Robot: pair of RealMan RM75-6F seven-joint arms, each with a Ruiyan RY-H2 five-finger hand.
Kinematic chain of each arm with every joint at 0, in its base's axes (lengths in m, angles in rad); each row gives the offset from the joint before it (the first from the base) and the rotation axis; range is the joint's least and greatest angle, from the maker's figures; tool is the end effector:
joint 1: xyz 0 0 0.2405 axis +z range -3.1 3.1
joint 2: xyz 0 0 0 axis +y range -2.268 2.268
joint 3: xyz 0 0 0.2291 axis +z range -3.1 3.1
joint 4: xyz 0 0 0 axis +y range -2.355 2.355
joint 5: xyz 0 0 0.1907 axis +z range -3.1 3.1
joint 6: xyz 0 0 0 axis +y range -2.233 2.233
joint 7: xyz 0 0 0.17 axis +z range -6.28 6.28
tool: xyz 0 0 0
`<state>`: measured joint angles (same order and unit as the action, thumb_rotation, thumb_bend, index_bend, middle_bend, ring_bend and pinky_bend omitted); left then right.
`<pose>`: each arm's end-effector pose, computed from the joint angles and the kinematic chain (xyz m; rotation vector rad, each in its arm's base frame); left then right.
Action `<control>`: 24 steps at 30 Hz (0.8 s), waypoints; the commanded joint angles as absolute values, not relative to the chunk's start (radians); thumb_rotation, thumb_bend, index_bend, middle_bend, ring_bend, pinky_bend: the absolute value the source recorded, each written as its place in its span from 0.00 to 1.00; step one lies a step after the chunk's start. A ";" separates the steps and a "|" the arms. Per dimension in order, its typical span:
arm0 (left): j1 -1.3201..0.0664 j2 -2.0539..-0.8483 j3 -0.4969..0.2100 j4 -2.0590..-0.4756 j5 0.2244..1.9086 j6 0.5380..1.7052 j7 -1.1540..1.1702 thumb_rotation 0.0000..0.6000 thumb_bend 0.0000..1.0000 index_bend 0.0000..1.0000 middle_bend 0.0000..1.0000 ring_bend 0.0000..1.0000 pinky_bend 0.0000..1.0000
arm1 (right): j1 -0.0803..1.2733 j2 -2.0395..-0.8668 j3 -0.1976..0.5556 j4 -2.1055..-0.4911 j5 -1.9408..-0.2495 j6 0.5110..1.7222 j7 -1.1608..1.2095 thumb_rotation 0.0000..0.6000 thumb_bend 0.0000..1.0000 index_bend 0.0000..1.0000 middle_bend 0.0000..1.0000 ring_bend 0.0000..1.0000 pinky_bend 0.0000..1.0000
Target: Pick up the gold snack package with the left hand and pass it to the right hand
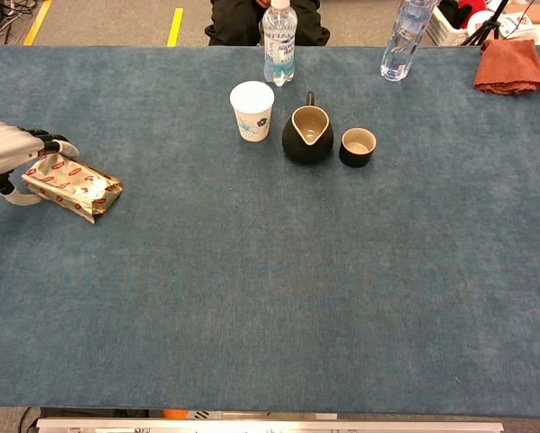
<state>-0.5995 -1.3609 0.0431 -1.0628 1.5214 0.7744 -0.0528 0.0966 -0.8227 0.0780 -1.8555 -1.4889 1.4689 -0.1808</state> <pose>-0.2987 0.3337 0.0522 -2.0166 -0.8091 -0.3922 -0.2449 -0.2085 0.2266 1.4575 -0.7056 0.7523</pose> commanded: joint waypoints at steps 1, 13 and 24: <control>-0.599 -1.384 0.054 -1.030 1.535 0.789 -0.074 1.00 0.25 0.23 0.19 0.14 0.22 | 0.094 -0.821 0.079 -1.858 -1.487 1.473 -0.184 1.00 0.25 0.13 0.28 0.18 0.24; -0.589 -1.418 0.056 -1.000 1.536 0.839 -0.230 1.00 0.25 0.48 0.50 0.38 0.32 | 0.102 -0.824 0.080 -1.867 -1.501 1.467 -0.194 1.00 0.25 0.13 0.28 0.18 0.24; -0.574 -1.313 0.015 -1.183 1.469 0.865 -0.318 1.00 0.25 0.59 0.59 0.46 0.45 | 0.178 -0.830 0.093 -1.890 -1.589 1.403 -0.197 1.00 0.25 0.13 0.28 0.18 0.24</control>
